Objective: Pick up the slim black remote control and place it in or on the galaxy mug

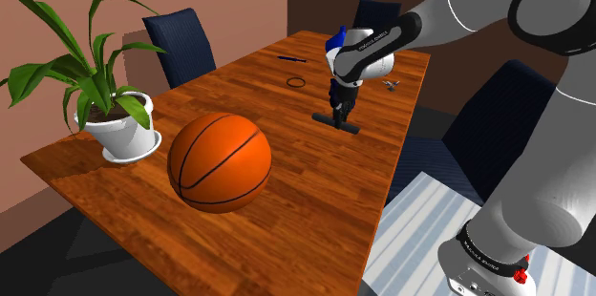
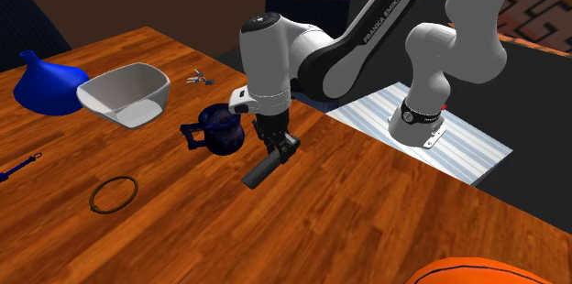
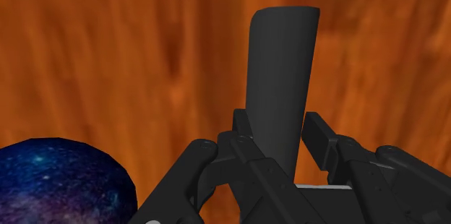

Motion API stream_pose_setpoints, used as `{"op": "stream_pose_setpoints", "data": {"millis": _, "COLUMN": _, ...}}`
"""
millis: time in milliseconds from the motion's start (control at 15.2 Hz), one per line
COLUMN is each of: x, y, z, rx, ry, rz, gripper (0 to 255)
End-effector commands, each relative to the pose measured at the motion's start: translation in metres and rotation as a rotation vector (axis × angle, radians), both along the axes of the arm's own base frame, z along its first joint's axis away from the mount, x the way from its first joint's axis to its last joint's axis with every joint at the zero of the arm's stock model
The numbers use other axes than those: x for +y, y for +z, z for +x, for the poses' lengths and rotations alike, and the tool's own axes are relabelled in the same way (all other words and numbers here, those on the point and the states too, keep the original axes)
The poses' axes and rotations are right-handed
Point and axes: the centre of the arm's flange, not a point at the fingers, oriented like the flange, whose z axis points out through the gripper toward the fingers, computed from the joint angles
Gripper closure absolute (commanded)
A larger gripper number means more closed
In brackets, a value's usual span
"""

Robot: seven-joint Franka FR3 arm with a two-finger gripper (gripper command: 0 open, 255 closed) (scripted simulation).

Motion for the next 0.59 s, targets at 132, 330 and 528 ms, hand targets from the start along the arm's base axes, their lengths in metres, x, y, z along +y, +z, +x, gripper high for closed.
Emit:
{"op": "stream_pose_setpoints", "data": {"millis": 132, "x": 0.001, "y": -0.002, "z": -0.001, "rx": 0.004, "ry": 0.003, "rz": 0.001, "gripper": 255}}
{"op": "stream_pose_setpoints", "data": {"millis": 330, "x": 0.001, "y": 0.014, "z": -0.001, "rx": 0.004, "ry": 0.003, "rz": 0.001, "gripper": 255}}
{"op": "stream_pose_setpoints", "data": {"millis": 528, "x": 0.001, "y": 0.030, "z": -0.001, "rx": 0.004, "ry": 0.003, "rz": 0.001, "gripper": 255}}
